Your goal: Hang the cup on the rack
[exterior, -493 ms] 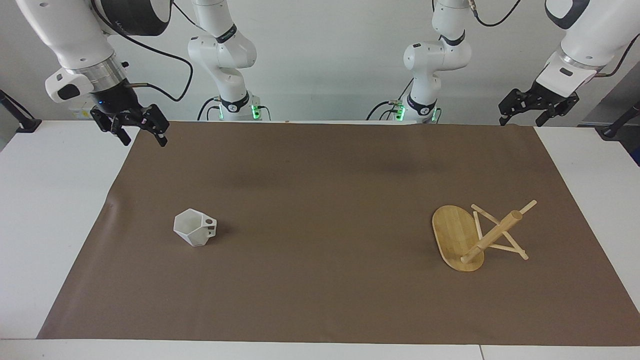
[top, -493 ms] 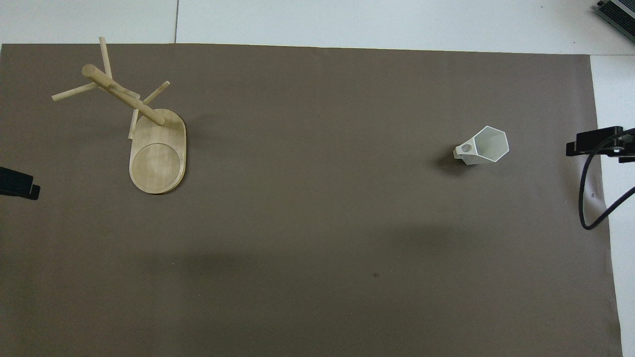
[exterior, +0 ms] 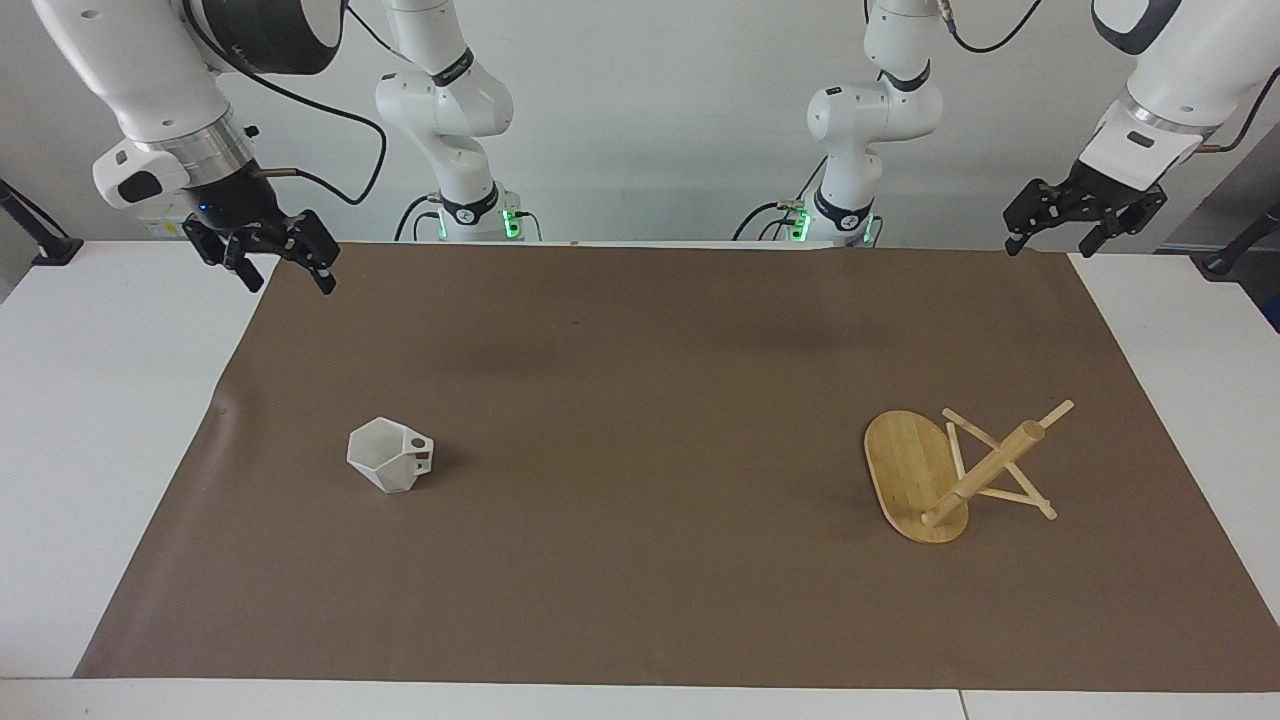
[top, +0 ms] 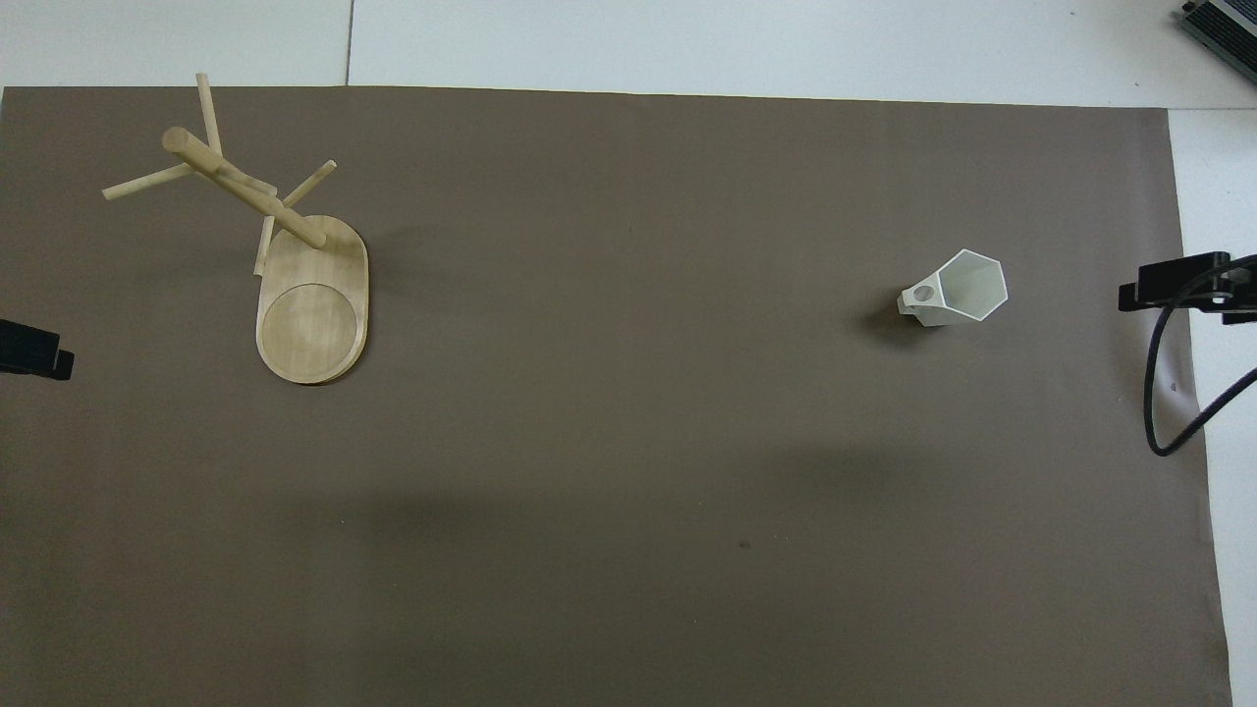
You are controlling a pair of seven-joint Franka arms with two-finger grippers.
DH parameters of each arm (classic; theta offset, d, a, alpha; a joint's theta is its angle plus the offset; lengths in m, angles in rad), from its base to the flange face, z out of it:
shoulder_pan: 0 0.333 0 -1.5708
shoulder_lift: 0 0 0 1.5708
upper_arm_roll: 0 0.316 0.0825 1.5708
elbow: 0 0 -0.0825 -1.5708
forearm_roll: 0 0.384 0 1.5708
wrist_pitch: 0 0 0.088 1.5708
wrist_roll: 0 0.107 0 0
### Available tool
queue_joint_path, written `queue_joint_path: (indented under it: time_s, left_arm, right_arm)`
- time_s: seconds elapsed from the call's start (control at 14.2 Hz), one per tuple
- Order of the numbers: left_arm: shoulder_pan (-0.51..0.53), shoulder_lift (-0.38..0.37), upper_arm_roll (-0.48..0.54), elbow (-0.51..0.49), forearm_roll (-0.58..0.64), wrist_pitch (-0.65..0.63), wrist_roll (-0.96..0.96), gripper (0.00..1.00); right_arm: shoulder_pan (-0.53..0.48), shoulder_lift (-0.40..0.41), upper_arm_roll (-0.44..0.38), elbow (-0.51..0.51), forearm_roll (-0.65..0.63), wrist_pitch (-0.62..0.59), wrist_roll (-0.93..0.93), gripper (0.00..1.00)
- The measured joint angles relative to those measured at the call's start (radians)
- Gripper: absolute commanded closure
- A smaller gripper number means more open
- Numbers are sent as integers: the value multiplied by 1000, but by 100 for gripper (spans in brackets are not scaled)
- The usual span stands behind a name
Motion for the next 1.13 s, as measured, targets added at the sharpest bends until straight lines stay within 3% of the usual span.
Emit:
queue_joint_path:
  time_s: [1.13]
  left_arm:
    - [0, 0, -1, -1, 0, 2, 0, 0]
  right_arm:
    - [1, 0, 1, 0, -66, 0, 0, 0]
